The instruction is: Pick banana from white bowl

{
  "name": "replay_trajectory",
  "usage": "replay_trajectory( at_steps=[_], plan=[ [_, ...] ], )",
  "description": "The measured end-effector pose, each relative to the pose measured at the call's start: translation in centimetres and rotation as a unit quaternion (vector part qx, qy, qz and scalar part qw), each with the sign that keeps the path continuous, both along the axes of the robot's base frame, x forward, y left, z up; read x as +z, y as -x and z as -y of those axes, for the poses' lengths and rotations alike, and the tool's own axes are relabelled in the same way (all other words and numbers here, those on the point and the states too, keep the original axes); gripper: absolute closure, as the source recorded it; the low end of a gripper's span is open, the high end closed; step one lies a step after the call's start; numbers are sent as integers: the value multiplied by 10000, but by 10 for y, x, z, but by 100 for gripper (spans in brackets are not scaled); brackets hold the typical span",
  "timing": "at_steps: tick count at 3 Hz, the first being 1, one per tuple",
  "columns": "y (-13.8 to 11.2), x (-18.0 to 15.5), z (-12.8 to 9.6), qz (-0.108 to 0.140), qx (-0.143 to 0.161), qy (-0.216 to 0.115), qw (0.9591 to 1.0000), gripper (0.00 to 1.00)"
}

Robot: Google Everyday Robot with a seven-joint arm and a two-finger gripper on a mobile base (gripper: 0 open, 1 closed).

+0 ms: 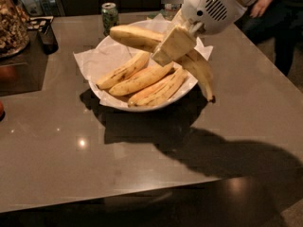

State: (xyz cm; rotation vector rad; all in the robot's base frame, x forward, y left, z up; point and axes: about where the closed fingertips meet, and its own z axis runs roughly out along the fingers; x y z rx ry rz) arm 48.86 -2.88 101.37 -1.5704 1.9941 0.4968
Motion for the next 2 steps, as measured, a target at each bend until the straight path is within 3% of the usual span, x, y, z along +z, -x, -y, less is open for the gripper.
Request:
replay_trajectory(
  at_steps=[1, 2],
  plan=[
    [30, 14, 14, 0, -211, -234, 9995, 100],
    [31, 15, 15, -6, -230, -255, 9994, 100]
  ],
)
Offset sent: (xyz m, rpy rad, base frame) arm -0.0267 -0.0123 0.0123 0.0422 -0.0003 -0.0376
